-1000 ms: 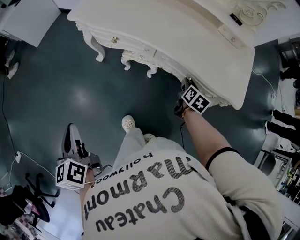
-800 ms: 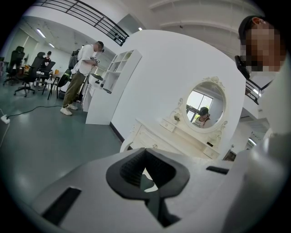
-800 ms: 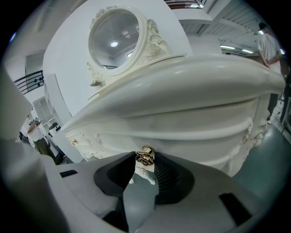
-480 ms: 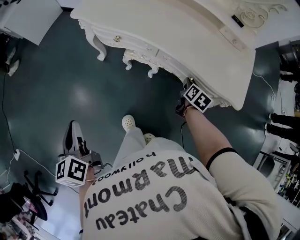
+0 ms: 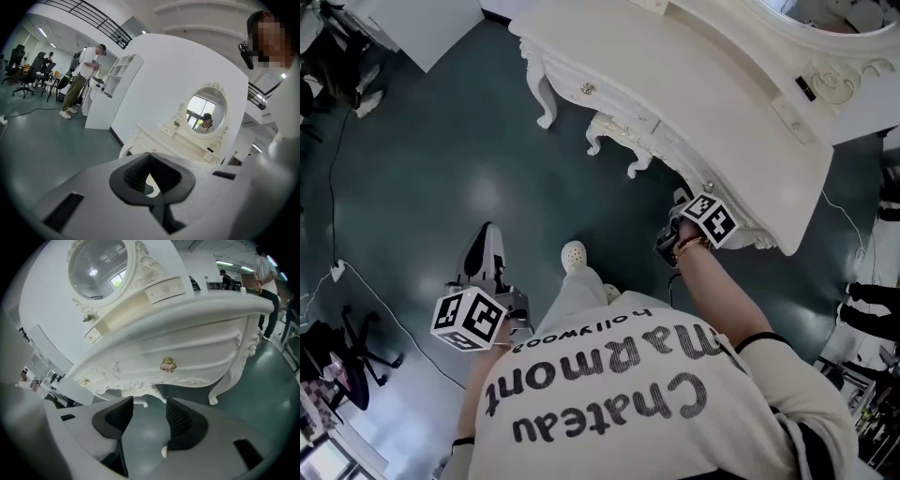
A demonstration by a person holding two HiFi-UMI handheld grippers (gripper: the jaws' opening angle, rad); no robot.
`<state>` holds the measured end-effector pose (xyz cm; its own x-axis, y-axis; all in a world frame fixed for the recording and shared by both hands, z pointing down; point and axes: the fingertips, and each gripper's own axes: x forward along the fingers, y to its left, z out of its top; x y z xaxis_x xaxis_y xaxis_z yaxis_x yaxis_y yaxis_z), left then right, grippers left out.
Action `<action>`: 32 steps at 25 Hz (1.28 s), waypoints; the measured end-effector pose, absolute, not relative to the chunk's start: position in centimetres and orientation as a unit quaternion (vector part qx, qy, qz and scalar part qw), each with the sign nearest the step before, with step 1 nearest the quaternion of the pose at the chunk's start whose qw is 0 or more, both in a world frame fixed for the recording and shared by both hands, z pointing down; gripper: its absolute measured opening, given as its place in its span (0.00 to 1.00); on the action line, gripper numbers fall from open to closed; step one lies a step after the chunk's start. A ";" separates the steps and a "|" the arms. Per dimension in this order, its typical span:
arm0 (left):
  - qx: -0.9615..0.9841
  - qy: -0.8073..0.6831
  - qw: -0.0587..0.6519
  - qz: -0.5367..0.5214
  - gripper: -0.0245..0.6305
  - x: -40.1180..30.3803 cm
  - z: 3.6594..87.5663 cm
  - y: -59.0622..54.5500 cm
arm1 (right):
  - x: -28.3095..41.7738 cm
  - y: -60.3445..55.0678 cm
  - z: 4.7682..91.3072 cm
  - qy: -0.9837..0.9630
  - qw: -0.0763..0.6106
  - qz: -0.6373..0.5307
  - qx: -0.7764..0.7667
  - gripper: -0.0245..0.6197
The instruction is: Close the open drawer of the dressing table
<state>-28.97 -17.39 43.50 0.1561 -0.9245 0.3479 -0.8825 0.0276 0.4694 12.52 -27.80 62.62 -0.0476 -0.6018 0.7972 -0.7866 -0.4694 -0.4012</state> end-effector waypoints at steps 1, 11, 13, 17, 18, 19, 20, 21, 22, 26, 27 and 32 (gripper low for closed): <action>0.697 -0.648 0.305 -0.037 0.05 -28.8 43.3 -17.1 | 11.2 -27.4 62.1 -0.520 0.089 0.518 0.673 0.40; 0.696 -0.661 0.273 -0.064 0.05 -28.2 40.0 -14.6 | -3.8 -27.5 51.0 -0.677 -0.012 0.547 0.492 0.26; 0.692 -0.666 0.270 -0.069 0.05 -28.5 39.4 -13.8 | -5.9 -27.6 47.9 -0.710 -0.030 0.533 0.459 0.24; 0.681 -0.679 0.265 -0.074 0.05 -29.3 38.8 -12.4 | -8.5 -27.0 42.5 -0.744 -0.080 0.526 0.404 0.18; 0.678 -0.682 0.263 -0.075 0.05 -29.5 38.6 -12.1 | -9.0 -26.9 41.3 -0.753 -0.091 0.521 0.391 0.17; 0.676 -0.685 0.260 -0.076 0.05 -29.6 38.5 -11.9 | -9.4 -26.7 40.1 -0.765 -0.096 0.510 0.381 0.16; 0.674 -0.688 0.257 -0.075 0.05 -29.7 38.4 -11.7 | -9.7 -26.5 38.9 -0.781 -0.096 0.492 0.373 0.15; 0.673 -0.690 0.254 -0.074 0.05 -29.7 38.3 -11.4 | -9.9 -26.2 37.8 -0.799 -0.092 0.467 0.368 0.13; 0.673 -0.692 0.250 -0.073 0.05 -29.7 38.2 -11.2 | -10.1 -25.9 36.8 -0.817 -0.086 0.439 0.363 0.13; 0.671 -0.699 0.236 -0.075 0.05 -29.5 37.5 -10.3 | -10.8 -24.6 33.7 -0.873 -0.046 0.329 0.356 0.12; 0.670 -0.701 0.233 -0.075 0.05 -29.4 37.3 -10.0 | -11.0 -24.2 33.3 -0.883 -0.032 0.305 0.355 0.12; 0.663 -0.711 0.223 -0.074 0.05 -28.3 37.4 -7.6 | -11.2 -21.2 33.7 -0.913 0.023 0.226 0.338 0.12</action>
